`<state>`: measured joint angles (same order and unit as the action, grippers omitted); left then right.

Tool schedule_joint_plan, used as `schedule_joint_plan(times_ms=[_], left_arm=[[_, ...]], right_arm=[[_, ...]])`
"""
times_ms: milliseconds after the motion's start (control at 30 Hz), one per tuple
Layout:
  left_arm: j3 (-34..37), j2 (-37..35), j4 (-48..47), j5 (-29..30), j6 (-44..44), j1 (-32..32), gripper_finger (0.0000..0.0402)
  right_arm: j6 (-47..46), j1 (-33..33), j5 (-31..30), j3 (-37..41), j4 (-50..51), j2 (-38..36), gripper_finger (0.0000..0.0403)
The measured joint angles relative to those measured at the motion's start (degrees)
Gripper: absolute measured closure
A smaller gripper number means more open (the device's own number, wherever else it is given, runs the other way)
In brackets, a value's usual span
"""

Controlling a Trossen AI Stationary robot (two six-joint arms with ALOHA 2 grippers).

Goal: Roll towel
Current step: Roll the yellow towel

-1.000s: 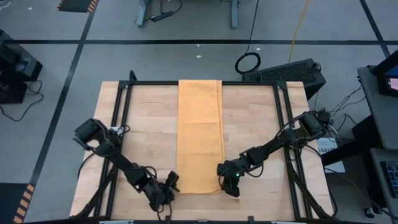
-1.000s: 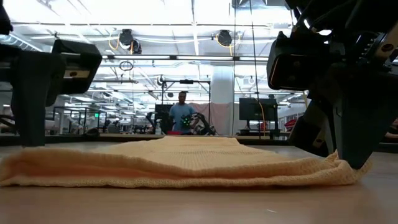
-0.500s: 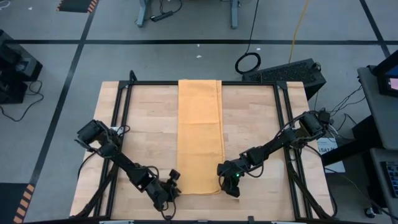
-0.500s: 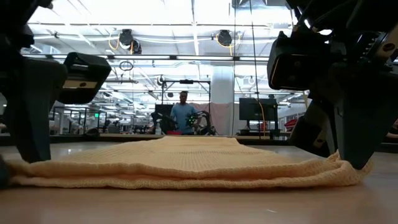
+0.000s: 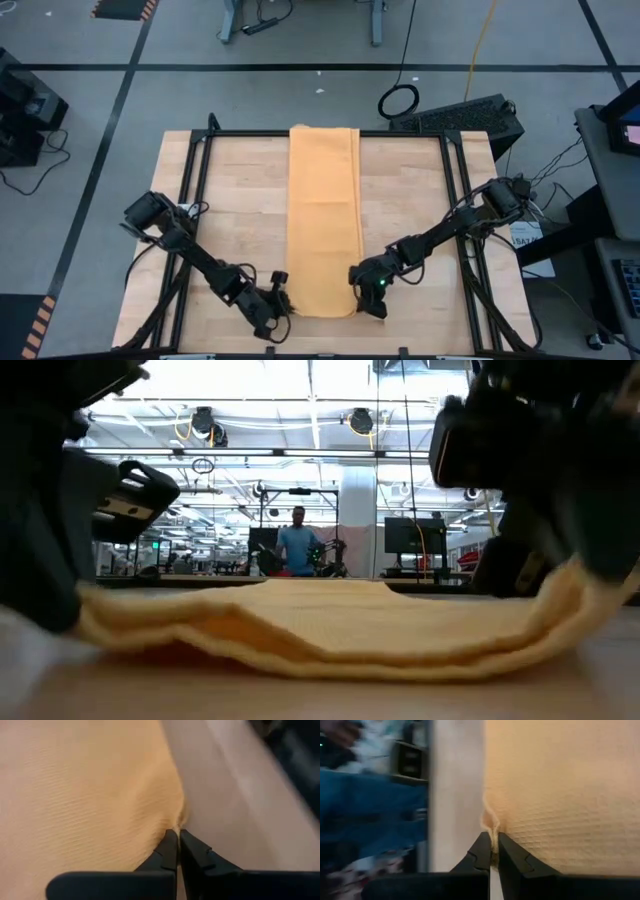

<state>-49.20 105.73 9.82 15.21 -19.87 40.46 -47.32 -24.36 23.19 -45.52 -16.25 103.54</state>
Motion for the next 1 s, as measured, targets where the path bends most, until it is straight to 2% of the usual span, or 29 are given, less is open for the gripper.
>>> schedule_joint_plan(times_ms=[200,300,467,633,767,1000], left_arm=[[0.01,-2.70,-0.02,-0.55,-14.59,0.25,0.0396],[-0.08,-4.56,0.54,-0.62,-19.78,-0.16,0.0397],[-0.08,-5.14,0.47,-5.30,-27.03,-2.97,0.0397],[0.13,-5.25,0.01,-5.12,-33.71,-6.40,0.0398],[1.15,-4.88,-2.25,-5.43,-40.50,-9.82,0.0398],[4.17,-4.57,-3.35,-8.18,-46.80,-13.53,0.0398]], right_arm=[[-5.07,0.00,8.87,-0.04,-5.89,-0.56,0.0399],[-5.42,-0.02,9.19,-0.04,-6.22,-0.56,0.0399],[-2.42,-0.02,6.53,-0.02,-4.41,-0.56,0.0399],[-1.09,-0.02,4.80,-0.02,-1.90,-0.58,0.0388],[-0.48,-0.08,1.69,-0.02,0.63,-0.58,0.0357],[3.08,-0.13,-5.07,0.00,3.65,-0.58,0.0295]])
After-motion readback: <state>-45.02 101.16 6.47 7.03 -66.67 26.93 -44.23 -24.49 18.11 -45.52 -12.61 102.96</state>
